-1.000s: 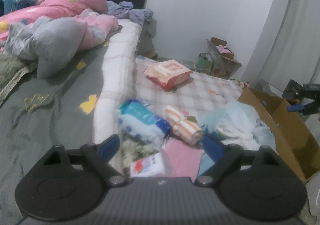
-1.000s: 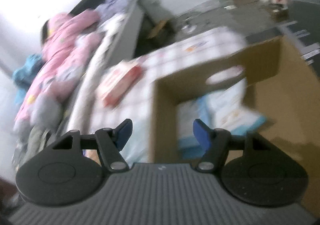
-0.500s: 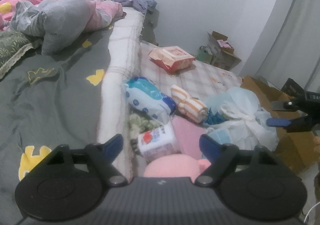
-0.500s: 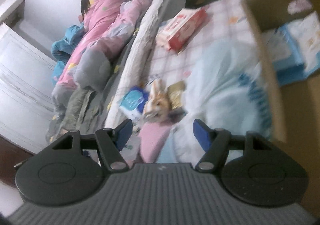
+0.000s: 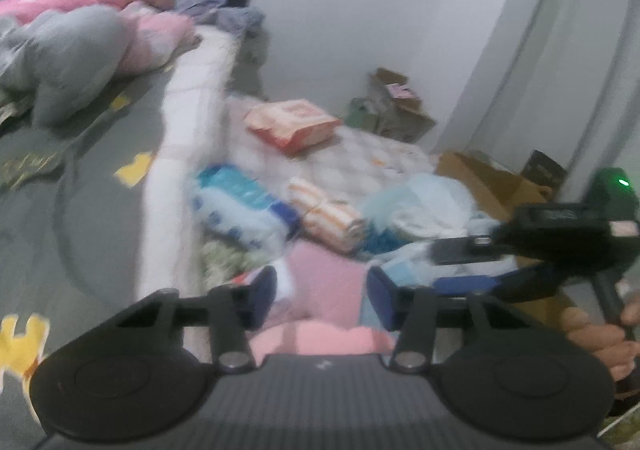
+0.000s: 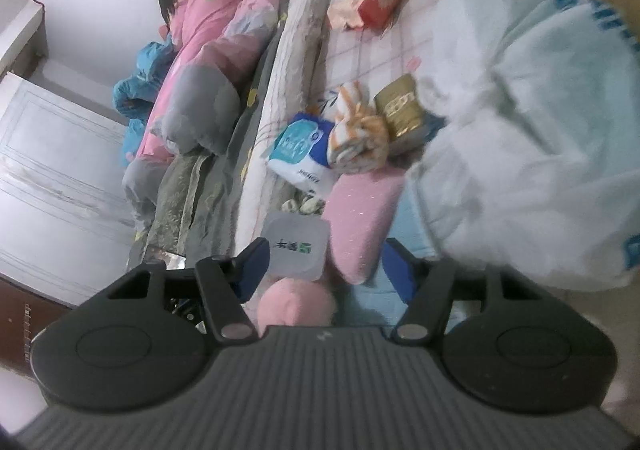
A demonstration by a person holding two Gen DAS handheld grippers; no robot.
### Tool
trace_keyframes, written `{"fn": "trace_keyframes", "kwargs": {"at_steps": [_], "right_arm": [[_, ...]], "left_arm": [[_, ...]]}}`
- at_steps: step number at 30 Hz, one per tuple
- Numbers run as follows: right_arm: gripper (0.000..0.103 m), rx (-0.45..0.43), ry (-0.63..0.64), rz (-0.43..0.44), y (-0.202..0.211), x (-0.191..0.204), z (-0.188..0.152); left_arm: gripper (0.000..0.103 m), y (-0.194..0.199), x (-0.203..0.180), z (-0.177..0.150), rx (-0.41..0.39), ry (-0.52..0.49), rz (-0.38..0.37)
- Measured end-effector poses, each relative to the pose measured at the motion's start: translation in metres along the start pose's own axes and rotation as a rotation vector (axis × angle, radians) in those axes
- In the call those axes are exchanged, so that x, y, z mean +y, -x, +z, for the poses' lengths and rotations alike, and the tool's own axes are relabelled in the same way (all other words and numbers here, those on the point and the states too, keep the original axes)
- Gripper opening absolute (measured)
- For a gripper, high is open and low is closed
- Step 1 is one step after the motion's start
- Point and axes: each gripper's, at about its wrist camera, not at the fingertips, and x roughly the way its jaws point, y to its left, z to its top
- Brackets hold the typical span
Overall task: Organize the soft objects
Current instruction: 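Move the right gripper back toward the pink sponge on the bed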
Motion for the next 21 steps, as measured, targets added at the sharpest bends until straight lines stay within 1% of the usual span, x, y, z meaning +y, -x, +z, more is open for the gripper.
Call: {"fn": "trace_keyframes", "kwargs": {"at_steps": [2, 4, 7, 10, 12, 13, 18, 21], "right_arm": [[0.058, 0.01, -0.028, 0.005, -0.011, 0.003, 0.003], [0.057, 0.007, -0.061, 0.004, -0.019, 0.003, 0.007], [0.055, 0.006, -0.134, 0.02, -0.029, -0.004, 0.01], [0.054, 0.013, -0.185, 0.017, -0.039, -0.008, 0.009], [0.054, 0.023, -0.2, -0.001, -0.045, -0.01, 0.007], [0.054, 0.03, -0.206, -0.012, -0.048, -0.01, 0.006], [0.054, 0.054, -0.21, -0.09, -0.06, -0.012, 0.003], [0.054, 0.081, -0.222, -0.132, -0.073, -0.014, 0.002]], "left_arm": [[0.05, -0.004, -0.005, 0.004, 0.0, -0.009, -0.038], [0.05, -0.01, -0.012, 0.007, 0.003, -0.038, -0.088], [0.05, -0.026, -0.023, 0.007, 0.046, -0.103, -0.119], [0.05, -0.046, -0.023, 0.004, 0.1, -0.123, -0.105], [0.05, -0.056, -0.017, 0.0, 0.134, -0.129, -0.052], [0.045, -0.057, -0.011, -0.002, 0.141, -0.133, -0.032], [0.045, -0.049, 0.007, -0.002, 0.138, -0.101, -0.033], [0.048, -0.044, 0.01, -0.002, 0.127, -0.111, -0.008]]}}
